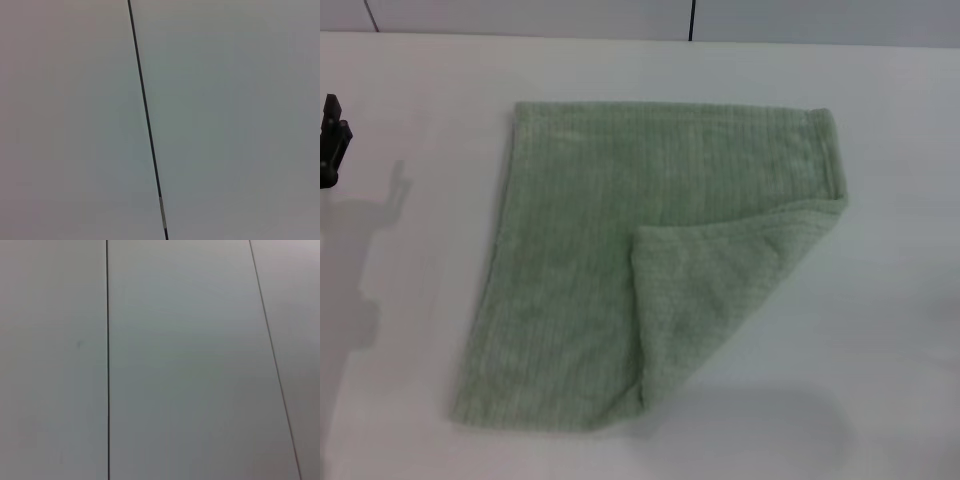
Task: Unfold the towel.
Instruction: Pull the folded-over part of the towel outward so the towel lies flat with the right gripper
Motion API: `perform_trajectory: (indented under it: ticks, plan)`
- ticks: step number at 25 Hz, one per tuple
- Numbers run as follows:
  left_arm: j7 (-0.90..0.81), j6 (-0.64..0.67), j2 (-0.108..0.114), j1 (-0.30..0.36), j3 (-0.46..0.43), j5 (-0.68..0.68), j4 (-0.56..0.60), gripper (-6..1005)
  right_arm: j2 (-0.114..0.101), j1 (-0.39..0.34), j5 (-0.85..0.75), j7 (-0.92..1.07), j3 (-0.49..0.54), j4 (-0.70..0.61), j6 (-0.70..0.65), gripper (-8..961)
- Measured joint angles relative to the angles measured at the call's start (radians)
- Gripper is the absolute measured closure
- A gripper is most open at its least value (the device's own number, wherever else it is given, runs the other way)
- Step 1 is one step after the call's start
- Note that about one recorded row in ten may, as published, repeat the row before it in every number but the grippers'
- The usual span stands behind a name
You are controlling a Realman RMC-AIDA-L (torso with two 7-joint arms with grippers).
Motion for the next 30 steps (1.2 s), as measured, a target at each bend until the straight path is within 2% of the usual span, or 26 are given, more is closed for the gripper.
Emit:
perform_trajectory:
  ticks: [30]
  plan:
    - [-0.003,0.002,-0.002,0.012,0.023,0.000,0.002,311,0.003,-0.008,0.000,-0.004,-0.033,0.001,0.001,150]
